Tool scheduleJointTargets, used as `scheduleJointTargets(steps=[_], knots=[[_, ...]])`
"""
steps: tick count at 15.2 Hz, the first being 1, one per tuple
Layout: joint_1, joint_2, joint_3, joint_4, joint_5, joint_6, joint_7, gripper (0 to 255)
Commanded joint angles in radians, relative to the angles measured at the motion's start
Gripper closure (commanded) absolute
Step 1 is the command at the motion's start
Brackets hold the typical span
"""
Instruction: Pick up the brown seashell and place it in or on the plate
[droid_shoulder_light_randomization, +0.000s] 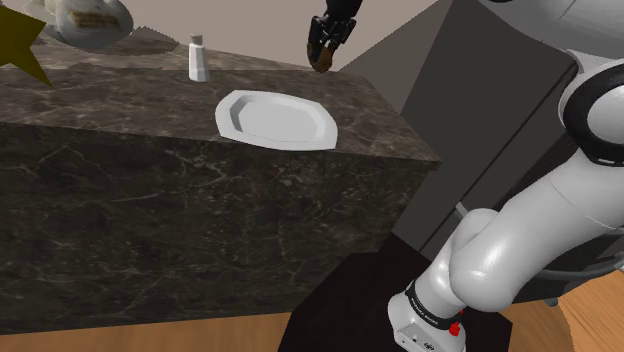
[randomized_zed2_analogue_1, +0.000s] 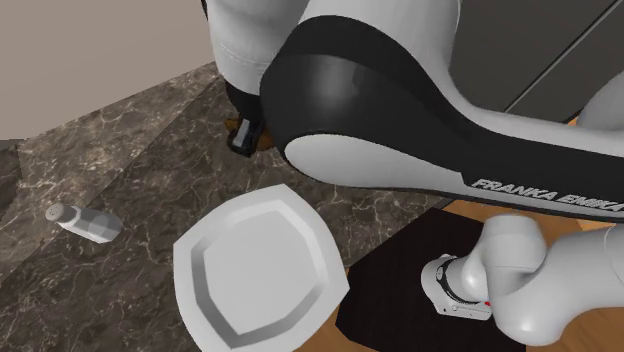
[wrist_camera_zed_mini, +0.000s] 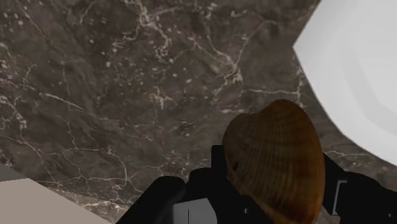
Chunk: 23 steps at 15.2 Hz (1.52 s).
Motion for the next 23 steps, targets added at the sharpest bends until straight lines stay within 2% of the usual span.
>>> scheduleJointTargets(steps=[1,7,14,23], knots=[[0.019,-0.027,0.034,-0.026,-0.011,-0.005,0.055,255],[0.07,-0.079,0.131,-0.077,-0.029,-0.023,0.203,255],[0.126,-0.092,0.243,-0.081,-0.038,-0.054,0.367,255],[0.127,-0.134,0.24,-0.247,-0.036,0.07,0.381,255]])
